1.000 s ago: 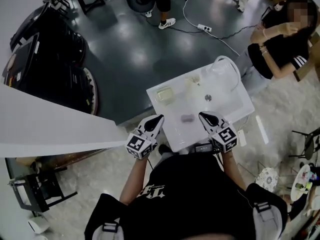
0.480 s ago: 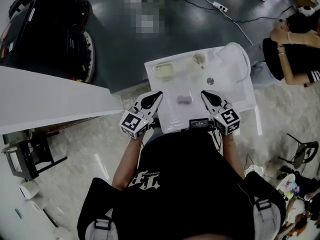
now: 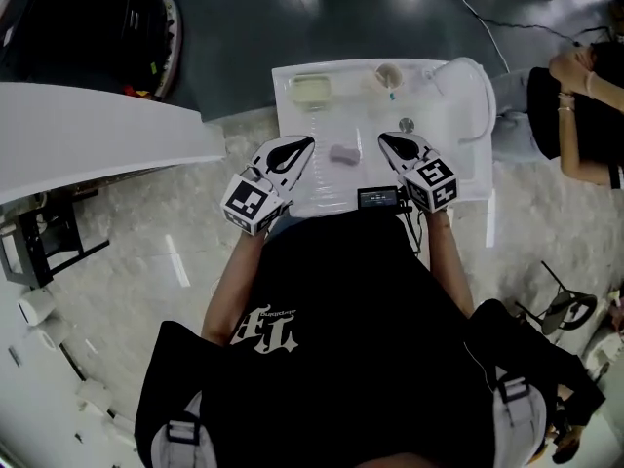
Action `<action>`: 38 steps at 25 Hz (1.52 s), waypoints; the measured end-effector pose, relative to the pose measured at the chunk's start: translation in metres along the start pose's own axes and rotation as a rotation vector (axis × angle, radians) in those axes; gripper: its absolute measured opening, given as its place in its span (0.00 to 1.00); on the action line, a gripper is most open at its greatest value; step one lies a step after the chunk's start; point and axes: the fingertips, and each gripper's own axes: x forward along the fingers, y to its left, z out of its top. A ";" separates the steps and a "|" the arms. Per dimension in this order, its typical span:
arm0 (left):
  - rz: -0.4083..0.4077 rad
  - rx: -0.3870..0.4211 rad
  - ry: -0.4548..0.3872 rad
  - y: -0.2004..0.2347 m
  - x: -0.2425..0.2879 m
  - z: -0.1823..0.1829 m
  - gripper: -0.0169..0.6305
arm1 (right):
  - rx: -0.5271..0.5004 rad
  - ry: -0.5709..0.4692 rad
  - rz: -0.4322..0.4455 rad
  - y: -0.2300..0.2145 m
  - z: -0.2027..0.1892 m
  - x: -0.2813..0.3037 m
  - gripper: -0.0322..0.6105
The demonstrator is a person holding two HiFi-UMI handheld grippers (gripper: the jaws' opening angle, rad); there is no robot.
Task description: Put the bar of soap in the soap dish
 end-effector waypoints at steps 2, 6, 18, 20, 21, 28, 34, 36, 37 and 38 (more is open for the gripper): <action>0.012 -0.007 0.003 -0.001 0.000 -0.004 0.04 | -0.011 0.050 0.032 -0.002 -0.012 0.014 0.07; 0.043 -0.033 0.011 0.002 -0.001 -0.014 0.04 | -0.043 0.138 0.080 -0.003 -0.036 0.042 0.07; 0.081 -0.078 0.069 0.007 -0.005 -0.050 0.04 | -0.289 0.511 0.234 0.021 -0.140 0.127 0.20; 0.081 -0.082 0.073 0.005 -0.004 -0.052 0.04 | -0.335 0.583 0.261 0.024 -0.161 0.137 0.23; 0.080 -0.083 0.076 0.004 -0.004 -0.053 0.04 | -0.356 0.610 0.269 0.026 -0.170 0.142 0.26; 0.099 -0.091 0.093 0.007 -0.009 -0.063 0.04 | -0.449 0.697 0.279 0.025 -0.202 0.171 0.35; 0.117 -0.100 0.107 0.011 -0.020 -0.067 0.04 | -0.457 0.755 0.300 0.029 -0.217 0.182 0.35; 0.121 -0.100 0.110 0.013 -0.021 -0.067 0.04 | -0.460 0.758 0.294 0.028 -0.215 0.188 0.35; 0.122 -0.099 0.111 0.013 -0.021 -0.067 0.04 | -0.465 0.758 0.288 0.028 -0.215 0.190 0.35; 0.122 -0.098 0.112 0.013 -0.021 -0.067 0.04 | -0.472 0.760 0.282 0.028 -0.214 0.193 0.35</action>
